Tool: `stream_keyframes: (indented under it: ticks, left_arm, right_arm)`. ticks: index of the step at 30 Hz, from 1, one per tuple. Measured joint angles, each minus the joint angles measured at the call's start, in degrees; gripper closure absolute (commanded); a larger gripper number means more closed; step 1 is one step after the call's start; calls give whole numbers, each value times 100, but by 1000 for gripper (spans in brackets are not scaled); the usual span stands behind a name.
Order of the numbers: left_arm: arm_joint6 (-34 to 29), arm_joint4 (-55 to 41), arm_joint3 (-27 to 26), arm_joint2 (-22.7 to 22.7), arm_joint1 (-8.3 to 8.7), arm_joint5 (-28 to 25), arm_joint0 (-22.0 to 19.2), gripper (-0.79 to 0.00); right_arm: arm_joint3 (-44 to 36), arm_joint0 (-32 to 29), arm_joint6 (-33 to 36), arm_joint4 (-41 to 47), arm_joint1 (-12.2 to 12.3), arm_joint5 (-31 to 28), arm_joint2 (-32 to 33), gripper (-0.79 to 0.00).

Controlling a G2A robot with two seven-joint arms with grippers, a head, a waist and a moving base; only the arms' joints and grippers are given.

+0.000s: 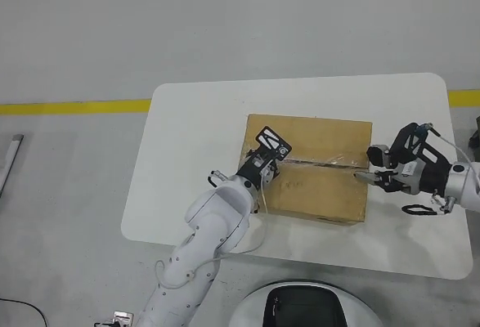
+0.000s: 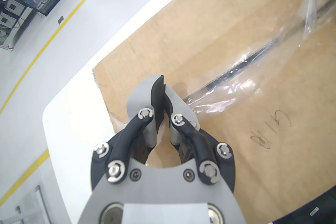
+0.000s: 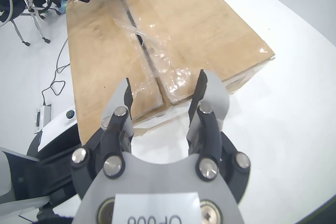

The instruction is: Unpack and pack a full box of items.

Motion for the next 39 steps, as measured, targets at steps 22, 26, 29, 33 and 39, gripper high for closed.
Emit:
stream_keyframes:
  ticks: [22,26,29,33,39]
  left_arm:
    - [-71,76,-109,-112,-29,-21,109,0]
    - [-73,89,-110,-130,-35,-26,118,0]
    - [-71,99,-108,-145,-39,-30,127,0]
    - [-81,116,-113,-152,-45,-27,138,0]
    - [-72,125,-104,-150,-57,-41,145,0]
  right_arm:
    - [-301,349,114,509,66,-155,-113,-394]
    - [-190,520,106,330,46,-53,-453,-363]
    - [-77,667,54,217,19,22,-731,-317]
    - [43,870,112,93,-13,134,-1064,-40]
    - [195,1067,291,253,-34,355,-1290,0]
